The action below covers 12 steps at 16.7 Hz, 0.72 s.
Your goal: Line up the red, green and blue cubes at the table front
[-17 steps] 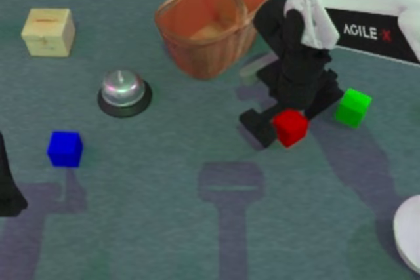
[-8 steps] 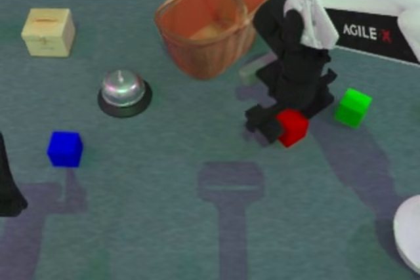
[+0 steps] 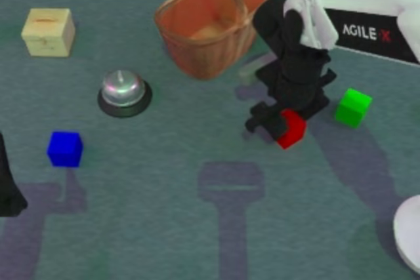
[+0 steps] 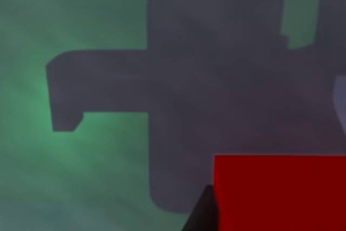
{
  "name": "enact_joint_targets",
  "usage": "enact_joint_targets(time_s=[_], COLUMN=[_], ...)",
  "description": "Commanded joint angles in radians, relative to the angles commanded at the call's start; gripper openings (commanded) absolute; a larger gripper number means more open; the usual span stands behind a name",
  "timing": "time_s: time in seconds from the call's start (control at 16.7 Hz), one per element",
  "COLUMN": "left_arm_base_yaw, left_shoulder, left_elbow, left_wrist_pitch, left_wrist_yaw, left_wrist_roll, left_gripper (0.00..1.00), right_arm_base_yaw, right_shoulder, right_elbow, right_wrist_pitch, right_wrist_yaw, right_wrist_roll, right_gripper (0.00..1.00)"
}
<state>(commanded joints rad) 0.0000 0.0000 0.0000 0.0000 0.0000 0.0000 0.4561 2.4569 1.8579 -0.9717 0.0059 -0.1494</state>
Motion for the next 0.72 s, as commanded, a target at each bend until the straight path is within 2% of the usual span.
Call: enact_joint_targets(time_s=[0.42,0.72], left_arm_base_yaw=[0.0,0.0], left_shoulder=[0.0,0.0], left_elbow=[0.0,0.0], left_wrist_pitch=[0.0,0.0], left_wrist_yaw=[0.0,0.0], left_wrist_roll=[0.0,0.0], left_gripper=[1.0,1.0], right_arm_base_yaw=[0.0,0.005], right_shoulder=[-0.035,-0.081], right_elbow=[0.024,0.143], right_wrist_pitch=[-0.026,-0.204], right_wrist_yaw=[-0.005,-0.006], right_wrist_roll=[0.002,0.003], right_gripper=[0.0,0.0])
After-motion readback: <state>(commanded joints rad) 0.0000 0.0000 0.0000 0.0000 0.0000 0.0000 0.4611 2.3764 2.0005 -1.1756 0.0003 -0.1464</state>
